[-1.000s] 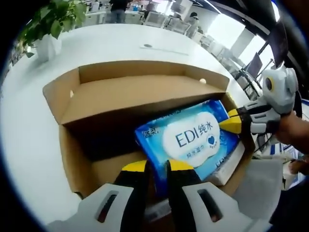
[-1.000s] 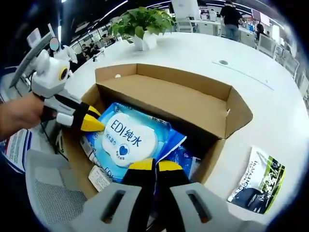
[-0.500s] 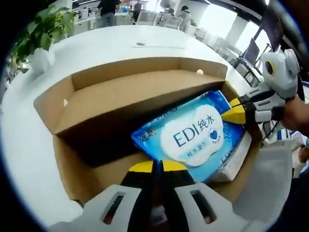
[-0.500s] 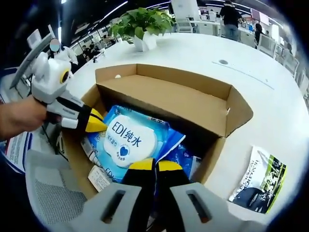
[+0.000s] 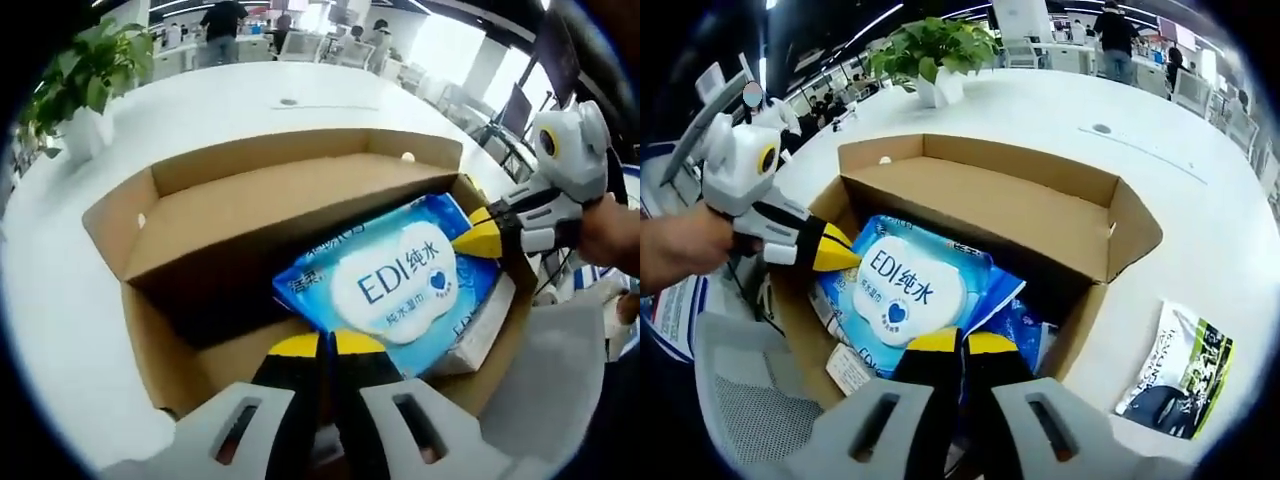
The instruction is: Operate the shoe box by opening the lid, removing the specified soft item, and placing it in the target area until the item is outside and the box remains undamaged.
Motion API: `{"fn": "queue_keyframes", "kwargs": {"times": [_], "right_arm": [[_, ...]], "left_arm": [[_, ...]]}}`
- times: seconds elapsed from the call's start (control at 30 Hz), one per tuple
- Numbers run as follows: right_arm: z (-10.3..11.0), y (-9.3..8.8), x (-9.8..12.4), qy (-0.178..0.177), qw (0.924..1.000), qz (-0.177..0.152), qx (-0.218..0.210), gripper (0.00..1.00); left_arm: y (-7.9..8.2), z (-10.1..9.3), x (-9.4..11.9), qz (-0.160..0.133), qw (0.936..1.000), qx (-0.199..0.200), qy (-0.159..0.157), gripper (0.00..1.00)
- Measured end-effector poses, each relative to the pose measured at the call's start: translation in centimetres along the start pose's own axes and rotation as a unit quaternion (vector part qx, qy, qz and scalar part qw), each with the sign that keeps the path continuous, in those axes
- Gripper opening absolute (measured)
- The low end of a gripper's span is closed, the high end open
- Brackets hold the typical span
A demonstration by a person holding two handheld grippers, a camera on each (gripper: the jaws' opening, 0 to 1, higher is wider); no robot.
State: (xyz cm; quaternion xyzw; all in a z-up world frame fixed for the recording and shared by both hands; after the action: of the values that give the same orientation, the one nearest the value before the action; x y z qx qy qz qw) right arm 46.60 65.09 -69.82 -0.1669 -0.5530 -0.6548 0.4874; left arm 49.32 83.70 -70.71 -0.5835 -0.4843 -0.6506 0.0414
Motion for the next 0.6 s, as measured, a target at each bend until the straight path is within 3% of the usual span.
{"fn": "queue_keyframes", "kwargs": {"times": [0.37, 0.6], "right_arm": [[0.9, 0.4, 1.0, 0.009, 0.9999, -0.012, -0.002, 0.0], [1.3, 1.1, 2.2, 0.01, 0.9997, -0.024, 0.0, 0.0]], "left_arm": [[0.4, 0.0, 1.7, -0.016, 0.9998, 0.013, 0.0, 0.0], [1.7, -0.4, 3.5, -0.034, 0.9994, 0.005, 0.001, 0.0]]}}
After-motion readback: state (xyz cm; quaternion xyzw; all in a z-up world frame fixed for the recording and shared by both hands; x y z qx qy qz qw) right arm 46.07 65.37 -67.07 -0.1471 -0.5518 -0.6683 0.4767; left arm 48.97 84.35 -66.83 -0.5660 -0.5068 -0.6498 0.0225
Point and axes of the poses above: the point that each gripper's makers call its tool centre point, and the gripper's own axes: x roughly backward along the fingers, z roughly to its left, y roughly out of its top, the point moved 6 cm from there along x, roughly backward along the fingers, and after that the axes turned 8 degrees about -x, right-handed, at the moved point
